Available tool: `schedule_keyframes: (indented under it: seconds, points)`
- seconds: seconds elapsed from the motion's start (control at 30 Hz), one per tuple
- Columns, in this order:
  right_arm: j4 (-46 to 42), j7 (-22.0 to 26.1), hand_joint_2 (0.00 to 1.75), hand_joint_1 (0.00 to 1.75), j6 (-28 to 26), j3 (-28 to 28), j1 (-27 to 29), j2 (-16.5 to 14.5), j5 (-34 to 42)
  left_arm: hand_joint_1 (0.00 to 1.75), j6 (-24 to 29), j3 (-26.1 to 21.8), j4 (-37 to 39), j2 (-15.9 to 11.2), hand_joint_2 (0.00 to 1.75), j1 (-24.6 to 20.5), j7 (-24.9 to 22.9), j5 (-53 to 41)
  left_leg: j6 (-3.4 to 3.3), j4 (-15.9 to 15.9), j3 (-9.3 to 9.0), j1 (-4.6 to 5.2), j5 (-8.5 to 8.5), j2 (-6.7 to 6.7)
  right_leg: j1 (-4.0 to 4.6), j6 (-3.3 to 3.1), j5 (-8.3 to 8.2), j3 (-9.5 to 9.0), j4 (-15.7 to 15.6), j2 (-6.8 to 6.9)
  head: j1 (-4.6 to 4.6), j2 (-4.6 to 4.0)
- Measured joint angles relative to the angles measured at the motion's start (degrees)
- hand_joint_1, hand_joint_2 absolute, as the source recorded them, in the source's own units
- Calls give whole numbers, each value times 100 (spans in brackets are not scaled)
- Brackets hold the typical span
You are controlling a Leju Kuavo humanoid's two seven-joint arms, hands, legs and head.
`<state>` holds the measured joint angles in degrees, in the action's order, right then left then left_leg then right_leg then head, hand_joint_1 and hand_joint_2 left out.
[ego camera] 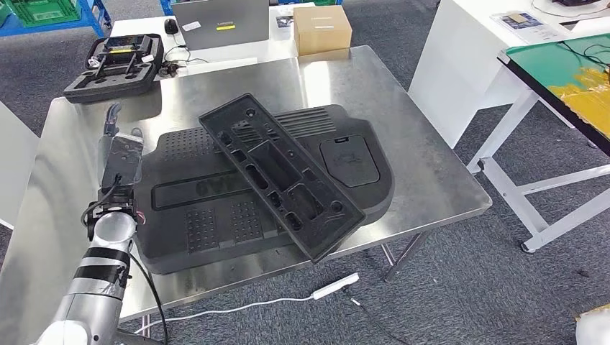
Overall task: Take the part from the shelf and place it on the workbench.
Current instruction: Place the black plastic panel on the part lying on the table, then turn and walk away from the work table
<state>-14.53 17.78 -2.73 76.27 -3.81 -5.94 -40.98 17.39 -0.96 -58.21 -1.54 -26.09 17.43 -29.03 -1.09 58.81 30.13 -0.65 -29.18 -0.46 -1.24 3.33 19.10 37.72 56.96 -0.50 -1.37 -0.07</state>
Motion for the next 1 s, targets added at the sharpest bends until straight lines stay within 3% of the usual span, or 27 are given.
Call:
schedule_keyframes:
  seconds: [0.07, 0.1, 0.17, 0.2, 0.23, 0.27, 0.3, 0.33, 0.4, 0.43, 0.47, 0.53, 0.57, 0.63, 0.7, 0.73, 0.77, 0.83, 0.87, 0.9, 0.93, 1.0]
  points:
    - [0, -2, 0, 0, -10, 9, 7, 3, 5, 0, -2, -33, -21, 4, 0, 32, 46, 91, -103, -20, 83, 12, 123, 10, -18, 33, 92, 95, 87, 3, 8, 0]
    - [0, -5, 0, 0, -14, 11, 9, 1, 6, 0, 0, -51, -41, 6, 0, 49, 69, 127, -149, -34, 148, 7, 195, 16, -21, 10, 272, 193, 284, 7, 20, 0]
    - [0, -14, 0, 0, -19, 13, 8, -8, 7, 0, 5, -111, -94, 4, 0, 109, 116, 205, -202, -32, 305, 16, 317, 21, -19, -52, 790, 446, 1019, 14, 48, 0]
    - [0, -18, 0, 0, -22, 14, 8, -10, 7, 0, 8, -147, -119, 2, 0, 157, 135, 242, -210, -30, 388, 29, 377, 22, -16, -53, 990, 537, 1419, 15, 53, 0]
    - [0, -21, 0, 0, -26, 15, 8, -9, 7, 0, 9, -185, -148, -2, 0, 209, 154, 285, -213, -27, 469, 42, 434, 24, -11, -30, 1090, 559, 1690, 15, 56, 0]
    - [0, -24, 0, 0, -29, 18, 8, -7, 7, 0, 9, -227, -181, -9, 0, 261, 170, 330, -213, -26, 545, 57, 491, 25, -1, 4, 1088, 477, 1757, 15, 59, 0]
    - [0, -26, 0, 0, -32, 21, 7, -4, 7, 0, 9, -272, -218, -18, 0, 309, 183, 378, -211, -25, 615, 71, 547, 25, 14, 32, 1015, 275, 1590, 15, 61, 0]
    - [0, -29, 0, 0, -33, 25, 2, 0, 6, 0, 8, -321, -260, -29, 0, 347, 196, 428, -206, -24, 675, 82, 602, 23, 38, 30, 934, -31, 1230, 15, 61, 0]
    - [-4, -37, 0, 0, -33, 29, -18, 20, 2, 0, 0, -420, -340, -55, 0, 410, 216, 538, -172, -29, 753, 103, 698, 25, 104, -67, 923, -682, 379, 30, 49, 0]
    - [-7, -40, 0, 0, -33, 31, -25, 27, -1, 0, -14, -474, -369, -70, 0, 435, 229, 605, -142, -37, 764, 102, 743, 33, 133, -120, 949, -860, 105, 40, 44, 0]
    - [-9, -42, 0, 0, -32, 32, -30, 32, -4, 0, -35, -532, -386, -85, 0, 459, 241, 686, -105, -51, 768, 98, 787, 43, 156, -163, 967, -924, -25, 49, 42, 0]
    - [-9, -42, 0, 0, -31, 34, -29, 30, -9, 0, -97, -662, -396, -120, 0, 505, 277, 855, -30, -75, 781, 85, 854, 50, 132, -222, 868, -867, -86, 59, 49, 0]
    - [-9, -42, 0, 0, -30, 34, -33, 29, -11, 0, -121, -731, -395, -149, 0, 529, 305, 924, 2, -30, 819, 82, 779, 43, 102, -270, 802, -844, -115, 65, 45, 0]
    - [-9, -42, 0, 0, -23, 35, -33, 29, -20, 0, -129, -881, -363, -227, 0, 562, 380, 1019, 63, 353, 966, 60, 352, 28, 41, -339, 657, -766, -161, 78, 19, 0]
    - [-9, -43, 0, 0, -16, 34, -25, 28, -32, 0, -93, -1049, -273, -308, 0, 594, 463, 1071, 133, 1078, 1151, 24, -150, 25, 45, -355, 538, -625, -154, 78, -4, 0]
    - [-8, -43, 0, 0, -15, 34, -21, 26, -39, 0, -77, -1134, -209, -347, 0, 615, 503, 1086, 168, 1364, 1187, 0, -250, 26, 40, -344, 484, -550, -147, 77, -7, 0]
    - [-8, -43, 0, 0, -13, 34, -20, 25, -46, 0, -66, -1217, -143, -382, 0, 636, 544, 1100, 202, 1477, 1136, -28, -226, 27, 31, -324, 433, -471, -135, 77, -11, 0]
    - [-7, -42, 0, 0, -10, 34, -22, 25, -57, 0, -63, -1371, -25, -445, 0, 657, 613, 1155, 275, 1073, 719, -97, 28, 33, -7, -262, 354, -317, -78, 78, -16, 0]
    - [-9, -41, 0, 0, -8, 34, -25, 33, -61, 0, -82, -1447, 34, -469, 0, 659, 638, 1208, 324, 692, 432, -117, 64, 30, -11, -225, 325, -242, -32, 78, -22, 0]
    - [-11, -40, 0, 0, -5, 34, -27, 42, -64, 0, -121, -1522, 94, -495, 0, 665, 661, 1275, 322, 387, 217, -119, 73, 15, -11, -187, 300, -184, 14, 77, -30, 0]
    - [-13, -35, 0, 0, -2, 34, -29, 53, -65, 0, -174, -1600, 156, -519, 0, 674, 680, 1349, 304, 176, 87, -116, 32, 2, 2, -150, 275, -144, 54, 74, -36, 0]
    - [-15, -28, 0, 0, 2, 34, -27, 66, -67, 0, -306, -1748, 282, -567, 0, 699, 715, 1481, 179, 113, 104, -82, 23, -19, 23, -68, 202, -104, 66, 63, -39, 0]
